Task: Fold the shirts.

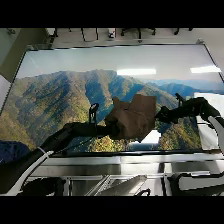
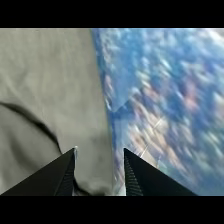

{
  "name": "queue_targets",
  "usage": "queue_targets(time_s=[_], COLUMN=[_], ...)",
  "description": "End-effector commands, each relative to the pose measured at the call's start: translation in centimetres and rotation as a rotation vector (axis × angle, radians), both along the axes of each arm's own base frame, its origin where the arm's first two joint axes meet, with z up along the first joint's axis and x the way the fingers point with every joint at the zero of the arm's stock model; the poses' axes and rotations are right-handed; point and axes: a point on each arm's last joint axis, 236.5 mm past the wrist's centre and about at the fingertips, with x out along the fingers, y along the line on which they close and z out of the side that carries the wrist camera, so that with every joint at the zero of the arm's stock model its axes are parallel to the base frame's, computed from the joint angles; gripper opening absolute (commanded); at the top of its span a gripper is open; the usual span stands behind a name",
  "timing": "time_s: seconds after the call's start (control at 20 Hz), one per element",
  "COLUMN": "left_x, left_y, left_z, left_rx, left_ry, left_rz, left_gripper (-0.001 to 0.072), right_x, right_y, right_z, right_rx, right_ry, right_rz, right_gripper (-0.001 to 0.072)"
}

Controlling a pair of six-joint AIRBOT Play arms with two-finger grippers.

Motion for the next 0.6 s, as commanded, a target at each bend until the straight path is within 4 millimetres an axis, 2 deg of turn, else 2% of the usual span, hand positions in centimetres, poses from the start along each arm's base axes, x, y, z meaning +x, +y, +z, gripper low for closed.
queue_targets(time_s=[0.0, 0.15, 0.2, 0.25, 0.3, 0.4, 0.45, 0.5, 0.55], left_x=[2.0, 2.6, 2.7, 2.9, 3.1, 4.2, 5.0, 6.0, 7.1], left_y=[-2.0, -2.3, -2.1, -1.9, -1.7, -1.4, -1.1, -0.6, -0.1], left_z=[-0.3, -0.8, -0.9, -0.9, -0.7, 1.2, 3.2, 6.0, 9.7], left_rx=[-0.004, 0.014, 0.023, 0.023, 0.02, -0.006, -0.033, -0.068, -0.111], left_ry=[-0.022, -0.026, -0.031, -0.031, -0.034, -0.085, -0.131, -0.186, -0.255], left_rz=[-0.011, -0.039, -0.043, -0.041, -0.033, -0.011, 0.012, 0.033, 0.053], left_gripper=[0.0584, 0.0134, 0.0015, 0.0011, 0.001, 0.0009, 0.0009, 0.0009, 0.0009], right_x=[1.2, 1.9, 1.9, 2.1, 2.3, 2.8, 3.4, 4.4, 5.8], right_y=[1.7, 2.4, 2.5, 2.5, 2.5, 3.0, 3.3, 3.4, 3.6], right_z=[-1.5, -1.8, -1.9, -1.8, -1.6, 0.0, 1.6, 4.3, 8.0], right_rx=[-0.017, -0.019, -0.015, -0.013, -0.011, 0.018, 0.038, 0.049, 0.054], right_ry=[-0.017, -0.02, -0.015, -0.019, -0.026, -0.034, -0.058, -0.111, -0.194], right_rz=[0.026, 0.044, 0.039, 0.038, 0.035, 0.039, 0.051, 0.07, 0.09], right_gripper=[0.0349, 0.0345, 0.0289, 0.0083, 0.0024, 0.0023, 0.0022, 0.0022, 0.0022])
